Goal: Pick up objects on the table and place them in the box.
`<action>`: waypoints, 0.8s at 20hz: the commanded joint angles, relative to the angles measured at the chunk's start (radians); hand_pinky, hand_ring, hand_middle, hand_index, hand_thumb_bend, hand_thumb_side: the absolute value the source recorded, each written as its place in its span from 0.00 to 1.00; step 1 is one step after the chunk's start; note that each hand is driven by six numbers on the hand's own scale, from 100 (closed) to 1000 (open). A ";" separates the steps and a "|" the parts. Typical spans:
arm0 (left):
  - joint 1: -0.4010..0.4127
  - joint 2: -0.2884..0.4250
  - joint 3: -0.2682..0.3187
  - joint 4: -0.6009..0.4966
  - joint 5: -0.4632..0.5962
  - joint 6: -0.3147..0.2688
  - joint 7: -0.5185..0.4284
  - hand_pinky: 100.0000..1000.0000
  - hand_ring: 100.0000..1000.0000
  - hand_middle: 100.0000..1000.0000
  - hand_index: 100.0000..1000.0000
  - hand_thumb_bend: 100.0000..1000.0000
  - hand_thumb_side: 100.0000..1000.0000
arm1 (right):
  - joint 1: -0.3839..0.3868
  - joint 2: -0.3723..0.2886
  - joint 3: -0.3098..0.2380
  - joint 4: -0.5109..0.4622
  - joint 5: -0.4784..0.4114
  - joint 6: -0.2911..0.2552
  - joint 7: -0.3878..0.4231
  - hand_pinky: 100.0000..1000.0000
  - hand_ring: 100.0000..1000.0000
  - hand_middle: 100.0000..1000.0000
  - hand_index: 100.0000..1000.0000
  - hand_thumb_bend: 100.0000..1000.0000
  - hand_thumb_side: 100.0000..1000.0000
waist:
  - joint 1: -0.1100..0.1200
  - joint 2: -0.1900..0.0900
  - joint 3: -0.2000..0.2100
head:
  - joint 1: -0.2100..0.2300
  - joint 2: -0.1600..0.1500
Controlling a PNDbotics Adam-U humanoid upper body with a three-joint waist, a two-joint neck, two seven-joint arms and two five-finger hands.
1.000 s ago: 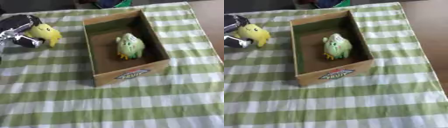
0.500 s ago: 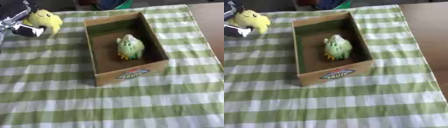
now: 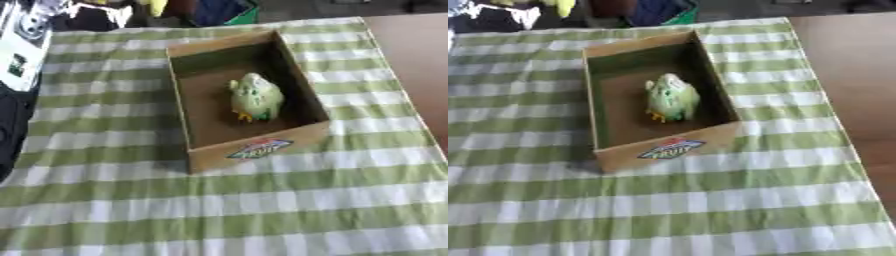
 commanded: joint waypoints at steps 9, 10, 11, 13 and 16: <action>-0.049 -0.180 -0.041 -0.033 -0.120 0.080 0.036 0.36 0.57 0.48 0.55 0.00 0.21 | -0.040 0.017 0.015 -0.019 -0.024 -0.007 0.002 0.74 0.62 0.47 0.79 0.00 0.85 | -0.016 -0.035 -0.025 | 0.037 0.014; -0.042 -0.193 -0.047 -0.034 -0.132 0.077 0.034 0.36 0.57 0.48 0.55 0.00 0.21 | -0.043 0.019 0.016 -0.019 -0.026 -0.008 0.003 0.74 0.62 0.47 0.79 0.00 0.85 | -0.016 -0.034 -0.027 | 0.039 0.016; -0.037 -0.204 -0.051 -0.034 -0.143 0.073 0.031 0.36 0.57 0.48 0.55 0.00 0.20 | -0.046 0.020 0.017 -0.019 -0.027 -0.008 0.003 0.74 0.62 0.47 0.79 0.00 0.85 | -0.016 -0.034 -0.028 | 0.041 0.017; -0.023 -0.218 -0.060 -0.029 -0.168 0.064 0.027 0.36 0.57 0.48 0.55 0.00 0.20 | -0.051 0.022 0.019 -0.019 -0.028 -0.009 0.004 0.74 0.62 0.47 0.79 0.00 0.85 | -0.016 -0.033 -0.028 | 0.044 0.018; -0.004 -0.238 -0.071 -0.009 -0.213 0.047 0.028 0.36 0.57 0.47 0.55 0.00 0.19 | -0.056 0.023 0.021 -0.019 -0.030 -0.011 0.004 0.74 0.62 0.47 0.79 0.00 0.85 | -0.014 -0.031 -0.029 | 0.046 0.019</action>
